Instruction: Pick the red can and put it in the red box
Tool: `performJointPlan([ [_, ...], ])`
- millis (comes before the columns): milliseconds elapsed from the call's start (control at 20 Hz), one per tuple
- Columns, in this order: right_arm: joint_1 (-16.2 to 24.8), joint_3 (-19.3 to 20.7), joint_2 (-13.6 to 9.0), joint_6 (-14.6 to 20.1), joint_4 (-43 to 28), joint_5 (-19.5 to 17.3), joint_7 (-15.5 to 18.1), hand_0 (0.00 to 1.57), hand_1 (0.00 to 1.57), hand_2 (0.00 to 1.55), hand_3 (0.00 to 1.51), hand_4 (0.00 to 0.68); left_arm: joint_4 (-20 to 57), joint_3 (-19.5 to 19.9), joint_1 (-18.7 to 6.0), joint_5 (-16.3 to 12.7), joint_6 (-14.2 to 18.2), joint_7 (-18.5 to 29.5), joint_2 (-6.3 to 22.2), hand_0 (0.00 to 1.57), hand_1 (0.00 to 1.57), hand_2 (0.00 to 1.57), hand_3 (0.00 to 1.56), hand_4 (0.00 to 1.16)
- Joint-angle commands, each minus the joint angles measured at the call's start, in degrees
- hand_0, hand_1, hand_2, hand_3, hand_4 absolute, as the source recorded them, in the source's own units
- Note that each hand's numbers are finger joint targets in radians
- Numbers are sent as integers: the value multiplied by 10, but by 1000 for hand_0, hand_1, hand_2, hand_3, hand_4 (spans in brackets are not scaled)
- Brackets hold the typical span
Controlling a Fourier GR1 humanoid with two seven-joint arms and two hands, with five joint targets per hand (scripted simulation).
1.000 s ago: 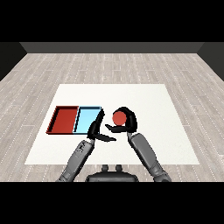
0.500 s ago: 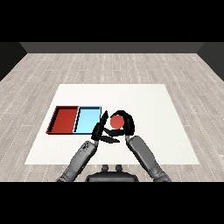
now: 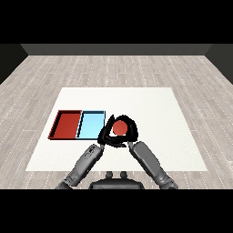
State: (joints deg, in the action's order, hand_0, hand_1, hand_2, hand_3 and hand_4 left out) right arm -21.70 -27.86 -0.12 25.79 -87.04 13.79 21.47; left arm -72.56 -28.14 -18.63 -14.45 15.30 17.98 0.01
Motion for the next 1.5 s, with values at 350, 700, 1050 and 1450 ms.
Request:
performJointPlan([
  [350, -40, -28, 1, 51, -16, -12, -50, 1501, 1501, 1456, 1401, 638, 31, -26, -30, -40, 55, 19, 0, 0, 0, 0, 0, 0],
  [700, -54, -42, 1, 58, 1, 6, -41, 1498, 1498, 1449, 1391, 652, 37, -49, -48, -79, 182, 19, 0, 1571, 1571, 1561, 1478, 1121],
  [1050, -25, -40, 1, 38, 22, 15, 8, 1485, 1485, 1445, 1392, 644, 24, -50, -42, -71, 187, 10, 0, 1571, 1571, 1553, 1473, 1127],
  [1450, -45, -55, 1, 78, 5, -9, -78, 923, 923, 935, 532, 0, 23, -25, -36, -86, 174, 101, 0, 1571, 1571, 1571, 1513, 1147],
])
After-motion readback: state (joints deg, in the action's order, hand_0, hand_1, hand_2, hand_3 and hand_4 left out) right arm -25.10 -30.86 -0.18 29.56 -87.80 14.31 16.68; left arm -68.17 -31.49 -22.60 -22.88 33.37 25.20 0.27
